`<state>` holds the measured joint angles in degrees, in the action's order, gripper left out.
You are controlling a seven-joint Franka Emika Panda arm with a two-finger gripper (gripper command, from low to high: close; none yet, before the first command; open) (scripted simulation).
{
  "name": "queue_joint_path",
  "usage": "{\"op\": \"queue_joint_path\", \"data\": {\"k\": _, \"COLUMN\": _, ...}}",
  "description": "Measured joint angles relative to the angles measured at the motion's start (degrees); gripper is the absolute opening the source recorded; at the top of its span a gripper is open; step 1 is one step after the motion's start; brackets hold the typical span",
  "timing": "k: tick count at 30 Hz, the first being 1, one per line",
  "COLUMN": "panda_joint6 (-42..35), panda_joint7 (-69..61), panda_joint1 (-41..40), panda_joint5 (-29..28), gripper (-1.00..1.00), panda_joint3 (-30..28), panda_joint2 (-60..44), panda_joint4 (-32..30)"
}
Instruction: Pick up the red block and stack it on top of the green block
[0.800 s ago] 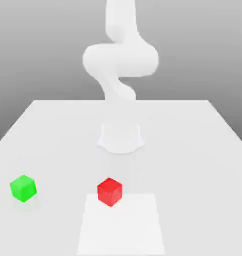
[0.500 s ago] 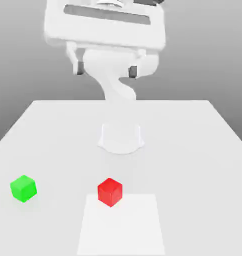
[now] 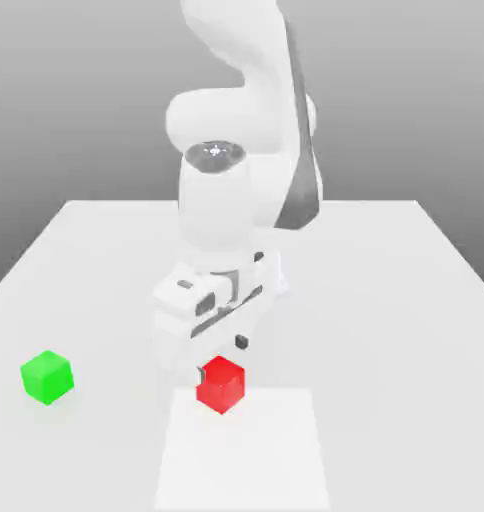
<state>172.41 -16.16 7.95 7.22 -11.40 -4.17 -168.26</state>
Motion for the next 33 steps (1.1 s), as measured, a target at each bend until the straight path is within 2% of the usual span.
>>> {"op": "queue_joint_path", "data": {"k": 2, "panda_joint6": 3.54, "panda_joint7": -2.34, "panda_joint1": -4.97, "panda_joint5": 3.3, "gripper": 0.0, "panda_joint3": 5.85, "panda_joint2": -4.12, "panda_joint4": 0.57}}
{"op": "queue_joint_path", "data": {"k": 3, "panda_joint6": 4.6, "panda_joint7": -2.73, "panda_joint1": -6.56, "panda_joint5": 3.84, "gripper": -1.0, "panda_joint3": 7.58, "panda_joint2": -5.35, "panda_joint4": 0.72}}
{"op": "queue_joint_path", "data": {"k": 10, "panda_joint6": 4.4, "panda_joint7": -2.57, "panda_joint1": -6.9, "panda_joint5": 3.62, "gripper": -1.0, "panda_joint3": 7.85, "panda_joint2": -5.24, "panda_joint4": 0.71}}
{"op": "queue_joint_path", "data": {"k": 13, "panda_joint6": 0.18, "panda_joint7": 1.12, "panda_joint1": -4.6, "panda_joint5": -1.69, "gripper": -1.0, "panda_joint3": 4.03, "panda_joint2": -0.2, "panda_joint4": -0.04}}
{"op": "queue_joint_path", "data": {"k": 15, "panda_joint6": -3.22, "panda_joint7": 4.11, "panda_joint1": -5.66, "panda_joint5": -5.91, "gripper": -1.0, "panda_joint3": 3.86, "panda_joint2": 3.83, "panda_joint4": -0.62}}
{"op": "queue_joint_path", "data": {"k": 18, "panda_joint6": -8.38, "panda_joint7": 6.63, "panda_joint1": -7.14, "panda_joint5": -9.37, "gripper": -1.0, "panda_joint3": 4.4, "panda_joint2": 9.9, "panda_joint4": -1.55}}
{"op": "queue_joint_path", "data": {"k": 33, "panda_joint6": -19.05, "panda_joint7": 23.78, "panda_joint1": -27.18, "panda_joint5": -9.72, "gripper": -1.0, "panda_joint3": -9.33, "panda_joint2": 8.27, "panda_joint4": 10.91}}
